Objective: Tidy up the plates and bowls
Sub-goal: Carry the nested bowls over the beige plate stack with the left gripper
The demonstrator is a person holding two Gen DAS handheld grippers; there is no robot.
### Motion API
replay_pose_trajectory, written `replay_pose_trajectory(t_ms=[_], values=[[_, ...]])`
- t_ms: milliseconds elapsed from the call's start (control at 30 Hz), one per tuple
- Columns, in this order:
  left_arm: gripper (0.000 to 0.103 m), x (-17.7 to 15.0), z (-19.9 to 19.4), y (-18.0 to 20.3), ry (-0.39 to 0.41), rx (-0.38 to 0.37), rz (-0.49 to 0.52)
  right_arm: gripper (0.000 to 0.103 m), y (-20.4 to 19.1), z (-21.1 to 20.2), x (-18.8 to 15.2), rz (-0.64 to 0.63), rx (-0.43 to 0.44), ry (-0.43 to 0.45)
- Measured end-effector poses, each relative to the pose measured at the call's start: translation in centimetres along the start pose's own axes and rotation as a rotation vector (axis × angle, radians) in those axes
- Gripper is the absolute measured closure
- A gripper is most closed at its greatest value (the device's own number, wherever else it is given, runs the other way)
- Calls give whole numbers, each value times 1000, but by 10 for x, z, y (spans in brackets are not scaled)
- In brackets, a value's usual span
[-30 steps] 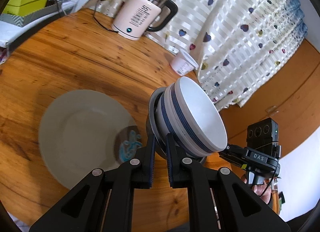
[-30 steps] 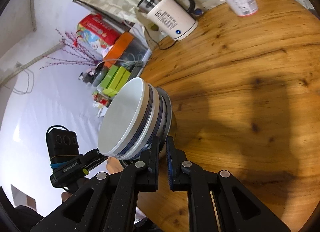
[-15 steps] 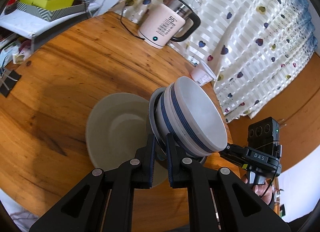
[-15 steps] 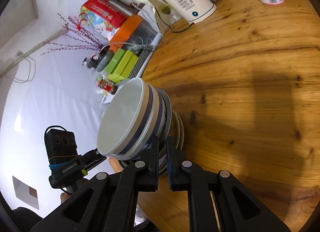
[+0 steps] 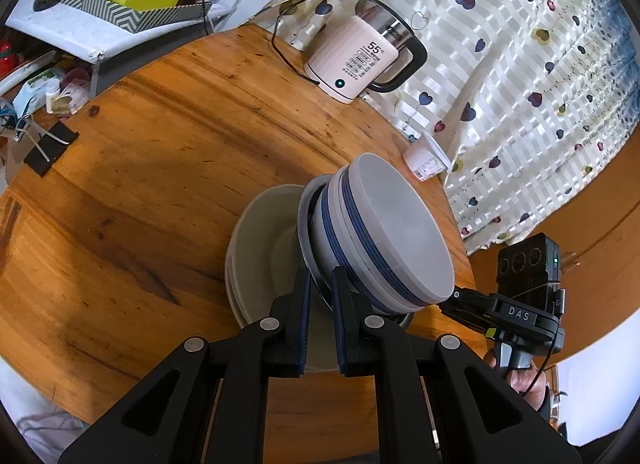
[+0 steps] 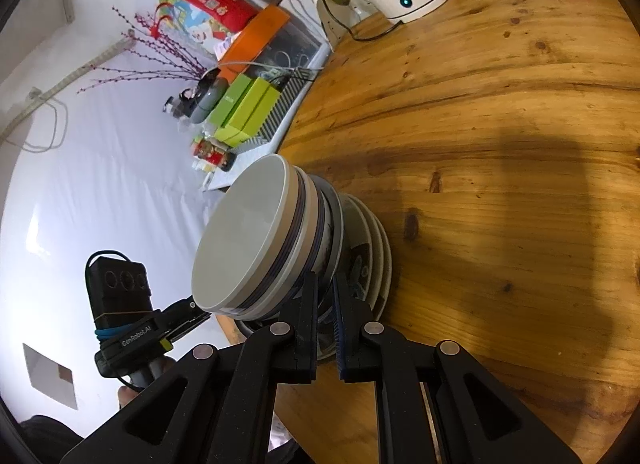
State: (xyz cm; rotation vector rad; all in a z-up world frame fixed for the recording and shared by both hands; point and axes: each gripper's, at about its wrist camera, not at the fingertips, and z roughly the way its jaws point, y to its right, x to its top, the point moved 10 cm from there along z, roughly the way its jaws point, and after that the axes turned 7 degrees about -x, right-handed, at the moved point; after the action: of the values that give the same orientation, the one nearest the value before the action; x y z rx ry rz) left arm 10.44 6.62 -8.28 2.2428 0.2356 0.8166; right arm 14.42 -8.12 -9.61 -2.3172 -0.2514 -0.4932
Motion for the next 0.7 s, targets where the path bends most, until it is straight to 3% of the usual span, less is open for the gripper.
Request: replay_pose_trajectory(t_ms=[700], values=[[93,-2,-6,-14,9,-8,-32,95,-8,7,-3,-37,-58,-26]])
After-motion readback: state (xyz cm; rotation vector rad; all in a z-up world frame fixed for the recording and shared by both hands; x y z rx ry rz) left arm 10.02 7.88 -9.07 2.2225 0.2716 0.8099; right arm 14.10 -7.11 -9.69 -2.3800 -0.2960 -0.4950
